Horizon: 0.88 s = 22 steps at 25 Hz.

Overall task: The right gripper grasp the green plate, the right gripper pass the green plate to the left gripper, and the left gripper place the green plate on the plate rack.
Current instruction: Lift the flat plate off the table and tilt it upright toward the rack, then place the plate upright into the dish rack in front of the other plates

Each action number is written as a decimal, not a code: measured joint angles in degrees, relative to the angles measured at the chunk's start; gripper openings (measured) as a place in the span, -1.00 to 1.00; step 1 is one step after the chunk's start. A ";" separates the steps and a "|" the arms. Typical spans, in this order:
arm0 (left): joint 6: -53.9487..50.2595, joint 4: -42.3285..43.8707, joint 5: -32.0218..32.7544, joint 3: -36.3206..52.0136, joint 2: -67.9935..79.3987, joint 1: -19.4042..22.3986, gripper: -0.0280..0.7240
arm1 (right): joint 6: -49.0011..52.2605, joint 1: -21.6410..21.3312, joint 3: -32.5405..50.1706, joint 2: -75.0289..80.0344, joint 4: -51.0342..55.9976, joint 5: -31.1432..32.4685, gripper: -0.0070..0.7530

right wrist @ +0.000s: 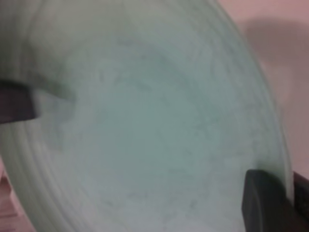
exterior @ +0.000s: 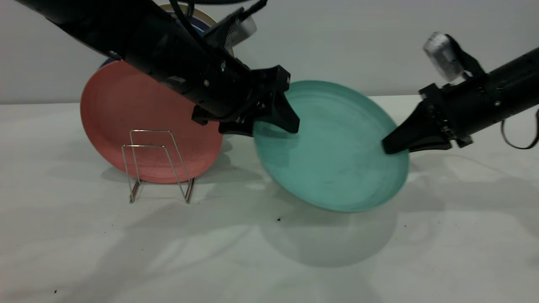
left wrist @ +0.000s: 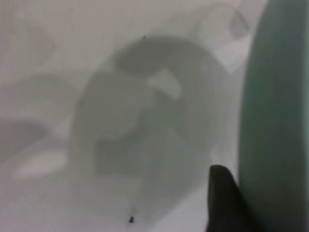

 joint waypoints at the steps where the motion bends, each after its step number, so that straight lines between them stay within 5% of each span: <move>1: 0.20 -0.07 0.00 0.00 0.13 0.00 0.03 | -0.12 0.65 0.00 0.00 0.00 0.16 -0.94; 5: 2.27 -0.78 1.16 0.00 0.13 0.05 -0.57 | -0.72 1.69 0.00 -0.02 -0.64 -0.30 -0.88; 10: 4.30 -1.48 1.71 -0.01 -0.06 0.05 -0.57 | -0.53 1.46 0.00 -0.61 -0.52 1.40 -0.40; 17: 5.94 3.30 2.94 -0.01 -3.66 3.49 -0.57 | 1.20 -2.24 0.00 -11.49 0.89 6.63 0.64; 22: 10.56 13.24 10.86 -0.01 -11.65 10.39 -0.57 | 5.89 -5.42 0.00 -23.29 -4.28 10.62 0.65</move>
